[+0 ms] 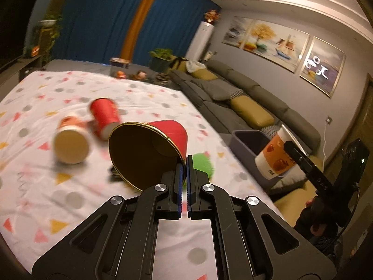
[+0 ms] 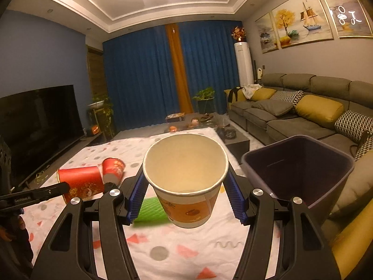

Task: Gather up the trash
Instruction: 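Carry both cups over the grey bin and open both grippers to drop them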

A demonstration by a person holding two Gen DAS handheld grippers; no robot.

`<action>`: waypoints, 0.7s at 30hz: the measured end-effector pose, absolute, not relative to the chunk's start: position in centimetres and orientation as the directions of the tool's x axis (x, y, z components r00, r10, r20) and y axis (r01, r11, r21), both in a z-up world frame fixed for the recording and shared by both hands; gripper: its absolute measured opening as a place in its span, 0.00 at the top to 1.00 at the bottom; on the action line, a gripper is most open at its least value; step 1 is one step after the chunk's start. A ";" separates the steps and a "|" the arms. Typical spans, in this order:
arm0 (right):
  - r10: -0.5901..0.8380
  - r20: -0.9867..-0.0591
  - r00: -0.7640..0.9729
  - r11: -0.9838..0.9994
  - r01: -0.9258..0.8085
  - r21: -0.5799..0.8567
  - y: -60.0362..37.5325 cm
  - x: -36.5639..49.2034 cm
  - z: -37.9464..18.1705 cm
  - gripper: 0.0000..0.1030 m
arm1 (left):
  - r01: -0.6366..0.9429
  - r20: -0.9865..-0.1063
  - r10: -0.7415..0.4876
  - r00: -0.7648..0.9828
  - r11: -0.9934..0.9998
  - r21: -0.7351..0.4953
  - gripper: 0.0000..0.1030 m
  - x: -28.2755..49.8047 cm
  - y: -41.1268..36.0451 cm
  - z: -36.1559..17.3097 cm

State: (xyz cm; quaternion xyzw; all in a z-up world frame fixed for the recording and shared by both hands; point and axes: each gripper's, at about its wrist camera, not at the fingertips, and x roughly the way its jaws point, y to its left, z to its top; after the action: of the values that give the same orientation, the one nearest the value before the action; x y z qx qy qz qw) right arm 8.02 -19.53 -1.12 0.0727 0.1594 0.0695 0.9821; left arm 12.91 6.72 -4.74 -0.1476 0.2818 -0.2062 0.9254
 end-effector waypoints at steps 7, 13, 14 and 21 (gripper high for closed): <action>0.060 -0.287 0.956 0.990 -0.019 0.141 -23.5 9.1 -0.8 0.41 | 0.427 -0.430 -0.576 0.695 0.812 -0.398 0.98 16.0 -0.8 -3.0; -0.057 -0.284 0.957 0.986 0.098 0.135 -28.1 10.5 -1.0 0.41 | 0.532 -0.424 -0.660 0.620 0.751 -0.391 0.98 19.1 -8.9 -2.3; -0.069 -0.285 0.956 0.984 0.112 0.137 -28.6 10.8 -1.0 0.41 | 0.539 -0.425 -0.667 0.612 0.745 -0.393 0.98 19.6 -9.9 -2.4; -0.145 -0.286 0.947 0.972 0.191 0.139 -31.8 11.2 -1.6 0.41 | 0.584 -0.464 -0.702 0.540 0.709 -0.395 0.98 23.2 -16.8 -3.7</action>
State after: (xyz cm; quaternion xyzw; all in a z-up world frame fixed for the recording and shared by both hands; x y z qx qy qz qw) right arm 11.23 -31.82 -1.61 0.0826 0.1383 -0.0853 0.9832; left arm 23.20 -16.80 -3.66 -0.0966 0.3066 -0.3687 0.8722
